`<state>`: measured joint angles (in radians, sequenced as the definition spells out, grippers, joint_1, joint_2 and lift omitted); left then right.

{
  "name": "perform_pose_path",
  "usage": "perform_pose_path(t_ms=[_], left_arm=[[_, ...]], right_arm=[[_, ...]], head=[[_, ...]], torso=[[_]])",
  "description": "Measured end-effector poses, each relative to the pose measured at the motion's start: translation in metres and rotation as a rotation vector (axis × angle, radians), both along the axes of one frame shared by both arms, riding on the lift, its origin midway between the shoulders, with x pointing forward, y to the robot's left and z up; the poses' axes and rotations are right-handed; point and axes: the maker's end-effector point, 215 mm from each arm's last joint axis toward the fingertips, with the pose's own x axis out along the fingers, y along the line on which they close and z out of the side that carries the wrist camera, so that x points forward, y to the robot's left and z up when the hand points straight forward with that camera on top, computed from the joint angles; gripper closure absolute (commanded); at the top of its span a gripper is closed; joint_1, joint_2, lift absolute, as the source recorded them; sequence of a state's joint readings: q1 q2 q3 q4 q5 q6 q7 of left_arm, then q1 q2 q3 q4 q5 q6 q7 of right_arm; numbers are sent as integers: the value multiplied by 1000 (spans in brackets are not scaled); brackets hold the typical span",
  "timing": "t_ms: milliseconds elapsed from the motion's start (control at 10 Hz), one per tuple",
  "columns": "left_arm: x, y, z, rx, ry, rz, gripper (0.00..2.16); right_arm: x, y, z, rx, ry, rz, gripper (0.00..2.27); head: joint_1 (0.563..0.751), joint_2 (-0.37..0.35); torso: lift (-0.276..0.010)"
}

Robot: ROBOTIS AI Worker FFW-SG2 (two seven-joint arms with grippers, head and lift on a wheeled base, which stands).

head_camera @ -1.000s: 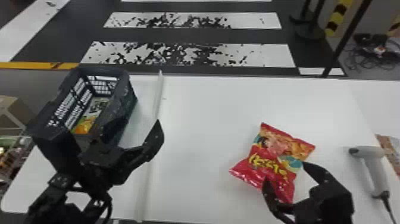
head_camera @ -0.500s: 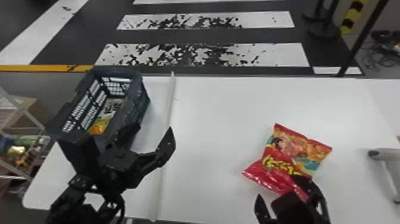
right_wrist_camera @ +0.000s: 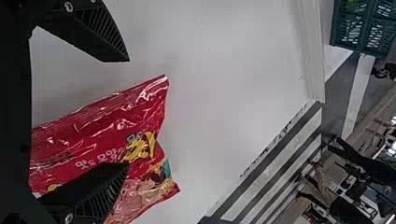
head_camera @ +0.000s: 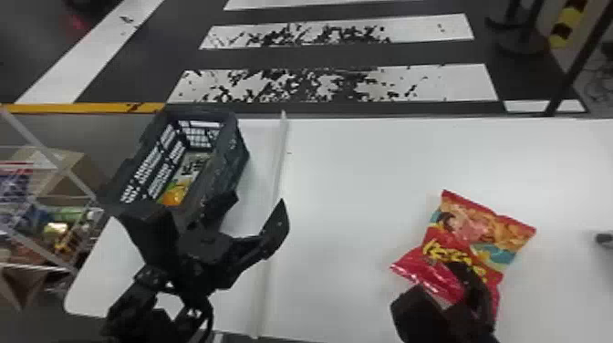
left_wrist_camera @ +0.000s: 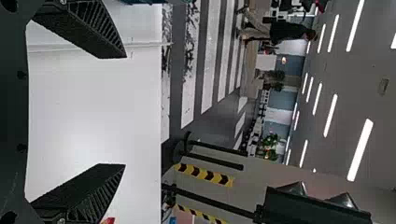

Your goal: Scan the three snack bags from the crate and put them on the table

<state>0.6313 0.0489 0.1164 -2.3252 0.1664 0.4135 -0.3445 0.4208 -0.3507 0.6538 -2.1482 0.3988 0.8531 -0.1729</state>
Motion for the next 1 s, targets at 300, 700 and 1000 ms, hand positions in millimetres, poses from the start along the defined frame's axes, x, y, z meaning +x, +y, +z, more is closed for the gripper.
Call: perform_pose_path(t_ms=[300,700,1000], left_arm=[[2,-5,0,-13,-1,-30,33],[5,-10,0,-39,0,-68,33],[4,-12,-2,-47,6,-78,33]], right_arm=[[18,-2,-17,-86,-4,17,83],[37,-36,-17,-226,-57,-35,2223],[45,-25,11,-200,-187,-7,2233]], head=[[695,155],[695,97],[695,102]], torso=[[-94],[-94],[-94]])
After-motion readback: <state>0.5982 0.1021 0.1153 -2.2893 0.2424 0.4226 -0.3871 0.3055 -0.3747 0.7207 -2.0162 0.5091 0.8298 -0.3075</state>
